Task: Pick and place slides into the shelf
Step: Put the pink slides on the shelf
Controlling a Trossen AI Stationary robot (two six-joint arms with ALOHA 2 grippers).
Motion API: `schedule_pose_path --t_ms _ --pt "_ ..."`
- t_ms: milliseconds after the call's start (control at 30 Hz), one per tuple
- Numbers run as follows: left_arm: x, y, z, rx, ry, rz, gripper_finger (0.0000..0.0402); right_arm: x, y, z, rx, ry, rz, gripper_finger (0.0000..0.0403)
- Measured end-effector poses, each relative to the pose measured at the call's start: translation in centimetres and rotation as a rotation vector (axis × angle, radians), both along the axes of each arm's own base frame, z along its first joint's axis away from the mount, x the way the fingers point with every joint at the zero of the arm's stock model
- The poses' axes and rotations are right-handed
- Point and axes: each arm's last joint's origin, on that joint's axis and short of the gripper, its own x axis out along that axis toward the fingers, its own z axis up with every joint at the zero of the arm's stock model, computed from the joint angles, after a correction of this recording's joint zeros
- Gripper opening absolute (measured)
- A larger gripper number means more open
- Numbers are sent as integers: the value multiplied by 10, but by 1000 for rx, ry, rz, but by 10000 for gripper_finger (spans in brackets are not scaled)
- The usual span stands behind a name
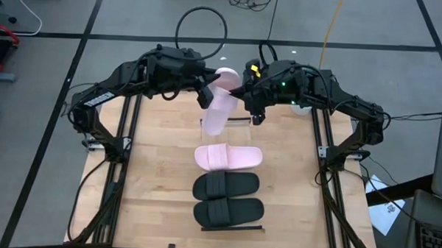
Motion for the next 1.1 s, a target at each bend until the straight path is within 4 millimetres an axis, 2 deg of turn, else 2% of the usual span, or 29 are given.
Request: schedule_pose_path --t_ms 200,367,800,933,1100 --pt "-2 0 1 5 3 8 10 0 0 0 -4 -2 -12 0" --pt "-6 0 4 13 -7 22 10 -1 -3 1 -12 -13 -148 10" --pt "-17 -1 7 16 -3 80 9 -3 -9 6 -104 -41 -333 99" --pt "-19 -2 9 -15 -39 131 9 -9 -12 11 -179 -52 -465 119" --pt "-21 -7 11 -54 -99 249 8 -21 -18 19 -242 -83 -686 125"
